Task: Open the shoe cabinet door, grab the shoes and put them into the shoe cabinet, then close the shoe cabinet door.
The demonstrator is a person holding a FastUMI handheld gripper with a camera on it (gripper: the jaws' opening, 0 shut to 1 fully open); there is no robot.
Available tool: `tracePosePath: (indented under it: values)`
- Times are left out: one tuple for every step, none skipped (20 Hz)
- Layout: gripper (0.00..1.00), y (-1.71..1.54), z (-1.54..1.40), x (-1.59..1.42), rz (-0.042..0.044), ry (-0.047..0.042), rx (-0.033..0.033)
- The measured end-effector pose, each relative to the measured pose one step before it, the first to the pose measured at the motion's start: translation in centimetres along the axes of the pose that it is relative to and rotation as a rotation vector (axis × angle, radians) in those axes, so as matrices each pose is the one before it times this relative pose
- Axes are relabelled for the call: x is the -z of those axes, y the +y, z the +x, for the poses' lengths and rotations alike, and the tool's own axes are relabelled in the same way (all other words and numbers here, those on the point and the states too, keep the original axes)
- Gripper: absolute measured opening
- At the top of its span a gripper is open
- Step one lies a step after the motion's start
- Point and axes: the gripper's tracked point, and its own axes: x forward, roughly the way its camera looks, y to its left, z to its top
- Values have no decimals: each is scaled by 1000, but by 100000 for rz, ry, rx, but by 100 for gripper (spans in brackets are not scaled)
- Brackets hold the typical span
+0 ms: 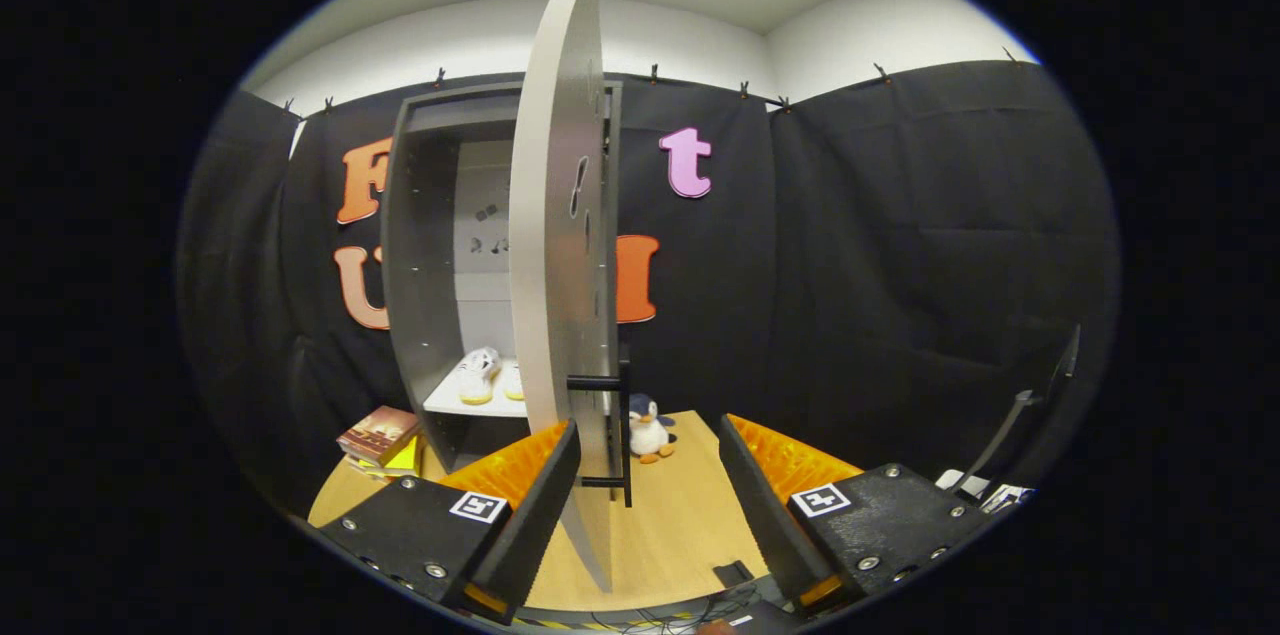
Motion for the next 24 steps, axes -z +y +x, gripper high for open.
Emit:
tracePosePath:
  values:
    - [88,929,90,-125,-1975,-305,328]
    - [88,917,-49,-181,-2267,-583,415]
    - [88,1202,406,107,-1950,-407,-127]
    - [88,1319,77,-187,-969,-395,-872]
    - [88,1339,146,-193,106,-272,-1471]
    - [88,1325,211,-146,952,48,-1828]
    - [88,1307,287,-77,1202,68,-1814]
    - [88,1243,341,-155,450,-141,-1912]
    - [88,1188,561,-132,246,-455,-1455]
    - [89,877,306,-326,520,-81,-1422]
    - [91,1035,844,-37,873,107,-1384]
    - [92,1209,787,-139,1201,141,-1304]
    - [93,1150,874,-58,1186,108,-1297]
    - [93,1240,947,-57,923,169,-1450]
    - [93,1303,933,-82,366,281,-1480]
    - [93,1212,1060,10,-22,-13,-1520]
    - [93,1079,1004,-54,-287,115,-1388]
    - [93,1062,1193,103,-174,26,-1383]
    - [93,782,1071,-23,-77,18,-808]
    - [93,672,1068,69,-173,461,-736]
    - [93,197,947,-256,156,-570,-740]
    - [93,559,837,-134,181,307,-762]
    - [93,445,865,-91,503,-89,-885]
    - [93,360,798,-80,394,157,-857]
